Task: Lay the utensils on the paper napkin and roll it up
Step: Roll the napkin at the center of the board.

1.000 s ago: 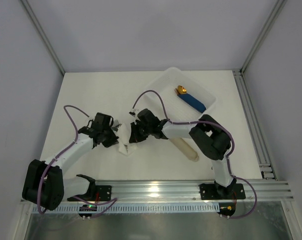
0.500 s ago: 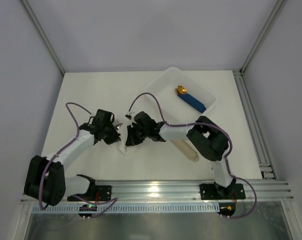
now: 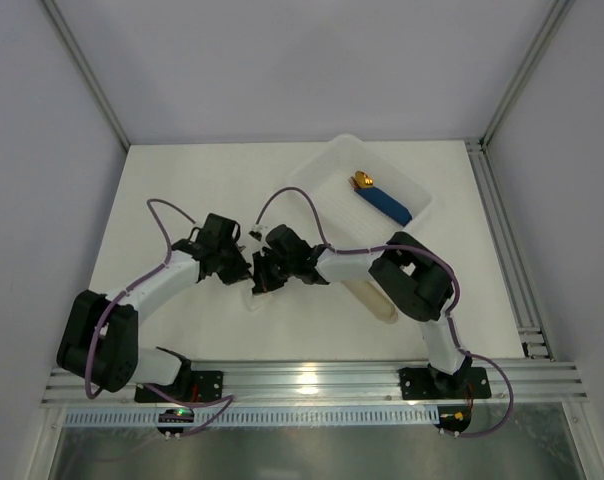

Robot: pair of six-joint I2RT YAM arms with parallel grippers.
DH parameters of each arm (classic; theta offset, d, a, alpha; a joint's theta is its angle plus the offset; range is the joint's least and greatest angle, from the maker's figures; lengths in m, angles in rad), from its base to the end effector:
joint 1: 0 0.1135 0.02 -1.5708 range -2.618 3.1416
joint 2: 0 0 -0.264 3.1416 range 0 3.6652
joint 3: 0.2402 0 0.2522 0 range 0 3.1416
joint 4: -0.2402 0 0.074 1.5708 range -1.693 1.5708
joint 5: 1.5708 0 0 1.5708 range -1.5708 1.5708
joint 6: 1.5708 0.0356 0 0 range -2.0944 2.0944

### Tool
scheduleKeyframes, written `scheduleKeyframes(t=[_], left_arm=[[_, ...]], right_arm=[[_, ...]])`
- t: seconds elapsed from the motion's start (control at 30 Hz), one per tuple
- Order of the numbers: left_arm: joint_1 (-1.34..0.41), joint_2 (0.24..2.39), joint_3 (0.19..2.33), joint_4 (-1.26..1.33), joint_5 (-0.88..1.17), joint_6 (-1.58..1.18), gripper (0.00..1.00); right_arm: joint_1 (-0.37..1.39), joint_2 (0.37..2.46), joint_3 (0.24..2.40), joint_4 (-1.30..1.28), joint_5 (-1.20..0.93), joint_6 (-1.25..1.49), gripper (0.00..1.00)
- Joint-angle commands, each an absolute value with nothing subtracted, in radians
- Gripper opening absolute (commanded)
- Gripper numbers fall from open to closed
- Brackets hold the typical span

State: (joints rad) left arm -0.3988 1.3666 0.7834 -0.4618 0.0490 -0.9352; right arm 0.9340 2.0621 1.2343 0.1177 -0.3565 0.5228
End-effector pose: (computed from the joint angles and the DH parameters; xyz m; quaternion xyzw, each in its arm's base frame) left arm 0.2380 -0.1022 0.1924 -0.2497 0.9325 -0.1793 0.1895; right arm 0.2492 0.3578 0.1365 -0.2550 0.8605 0.3936 0.1991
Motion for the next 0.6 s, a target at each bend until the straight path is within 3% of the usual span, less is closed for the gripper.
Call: scheduleKeyframes(t=[0.0, 0.57], left_arm=[[-0.403, 1.364, 0.821, -0.411, 0.048, -0.942, 0.0], [-0.403, 1.373, 0.828, -0.416, 0.048, -0.934, 0.0]], right_arm=[[0.939, 2.028, 1.261, 0.108, -0.33, 0.509, 0.04], [0.847, 1.873, 1.157, 0.058, -0.308, 0.482, 0.04]])
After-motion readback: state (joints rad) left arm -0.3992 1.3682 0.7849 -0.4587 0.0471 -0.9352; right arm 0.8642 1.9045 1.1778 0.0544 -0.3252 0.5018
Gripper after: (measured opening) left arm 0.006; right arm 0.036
